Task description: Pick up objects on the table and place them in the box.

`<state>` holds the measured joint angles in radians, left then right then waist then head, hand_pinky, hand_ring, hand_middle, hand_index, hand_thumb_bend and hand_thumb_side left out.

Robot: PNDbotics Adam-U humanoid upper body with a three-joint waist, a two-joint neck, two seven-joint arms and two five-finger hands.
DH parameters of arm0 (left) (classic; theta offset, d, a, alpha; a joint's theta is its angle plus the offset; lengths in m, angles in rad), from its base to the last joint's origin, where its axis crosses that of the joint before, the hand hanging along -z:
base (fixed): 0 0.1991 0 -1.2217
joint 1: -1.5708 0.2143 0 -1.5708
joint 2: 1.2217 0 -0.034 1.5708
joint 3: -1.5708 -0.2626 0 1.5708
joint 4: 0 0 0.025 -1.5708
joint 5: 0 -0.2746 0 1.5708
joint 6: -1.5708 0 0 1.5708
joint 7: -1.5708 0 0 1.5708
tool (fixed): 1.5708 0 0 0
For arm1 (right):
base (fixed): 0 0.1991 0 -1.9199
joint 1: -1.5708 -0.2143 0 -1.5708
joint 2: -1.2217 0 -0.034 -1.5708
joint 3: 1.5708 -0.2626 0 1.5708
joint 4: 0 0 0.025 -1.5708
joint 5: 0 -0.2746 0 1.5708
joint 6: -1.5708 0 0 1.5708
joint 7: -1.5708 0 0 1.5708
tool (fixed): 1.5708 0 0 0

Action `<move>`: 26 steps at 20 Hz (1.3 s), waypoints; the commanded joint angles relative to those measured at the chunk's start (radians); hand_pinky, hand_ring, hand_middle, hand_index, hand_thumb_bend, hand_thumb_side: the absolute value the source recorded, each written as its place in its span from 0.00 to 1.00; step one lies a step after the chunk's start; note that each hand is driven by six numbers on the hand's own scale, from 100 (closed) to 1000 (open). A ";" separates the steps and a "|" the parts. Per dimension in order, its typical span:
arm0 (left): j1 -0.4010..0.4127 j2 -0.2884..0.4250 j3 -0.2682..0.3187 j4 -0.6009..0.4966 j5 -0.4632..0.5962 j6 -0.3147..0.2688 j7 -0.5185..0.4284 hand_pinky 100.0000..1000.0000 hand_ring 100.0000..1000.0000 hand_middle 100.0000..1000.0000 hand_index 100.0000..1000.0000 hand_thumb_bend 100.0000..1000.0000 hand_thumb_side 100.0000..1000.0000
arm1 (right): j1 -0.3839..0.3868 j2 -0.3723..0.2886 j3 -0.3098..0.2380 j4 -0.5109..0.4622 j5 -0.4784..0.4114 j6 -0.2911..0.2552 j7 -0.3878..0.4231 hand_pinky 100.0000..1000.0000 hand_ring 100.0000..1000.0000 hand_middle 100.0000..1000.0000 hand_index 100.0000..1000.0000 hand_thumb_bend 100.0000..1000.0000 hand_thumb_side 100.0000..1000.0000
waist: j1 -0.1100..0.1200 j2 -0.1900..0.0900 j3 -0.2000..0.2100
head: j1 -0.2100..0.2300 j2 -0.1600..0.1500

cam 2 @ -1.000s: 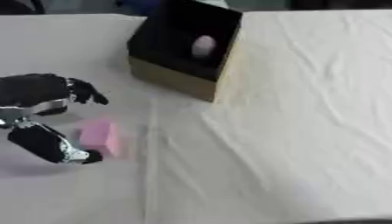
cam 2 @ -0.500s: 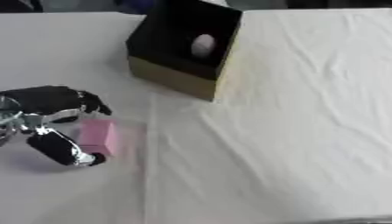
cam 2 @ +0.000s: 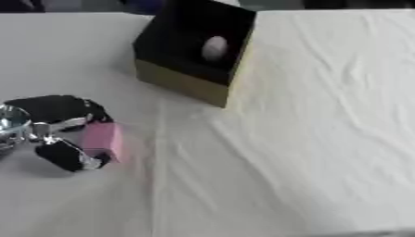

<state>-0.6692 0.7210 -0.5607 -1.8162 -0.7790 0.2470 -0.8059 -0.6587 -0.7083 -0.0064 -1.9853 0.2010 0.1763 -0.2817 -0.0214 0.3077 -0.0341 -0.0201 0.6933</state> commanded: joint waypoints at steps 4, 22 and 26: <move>-0.011 0.036 0.028 -0.118 0.034 0.001 0.007 0.73 0.63 0.64 0.78 0.10 0.44 | -0.003 -0.023 -0.018 -0.015 -0.003 0.006 -0.005 0.79 0.76 0.73 0.73 0.05 0.58 | -0.001 -0.018 0.003 | -0.007 -0.007; -0.323 -0.039 0.152 0.039 0.098 -0.045 0.197 0.66 0.53 0.56 0.71 0.00 0.36 | -0.087 0.012 0.009 -0.015 -0.013 -0.011 0.021 0.79 0.76 0.73 0.73 0.05 0.58 | -0.001 -0.005 -0.043 | 0.020 -0.057; -0.403 -0.101 0.154 0.180 0.023 -0.124 0.258 0.67 0.52 0.55 0.70 0.00 0.35 | -0.111 0.025 0.013 -0.015 -0.016 -0.016 0.028 0.79 0.76 0.73 0.73 0.04 0.58 | 0.005 0.009 -0.070 | 0.067 -0.084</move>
<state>-1.0478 0.6254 -0.4239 -1.6666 -0.7342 0.1462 -0.5670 -0.7525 -0.6705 0.0128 -1.9854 0.1912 0.1626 -0.2586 -0.0148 0.3362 -0.1055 0.0318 0.6276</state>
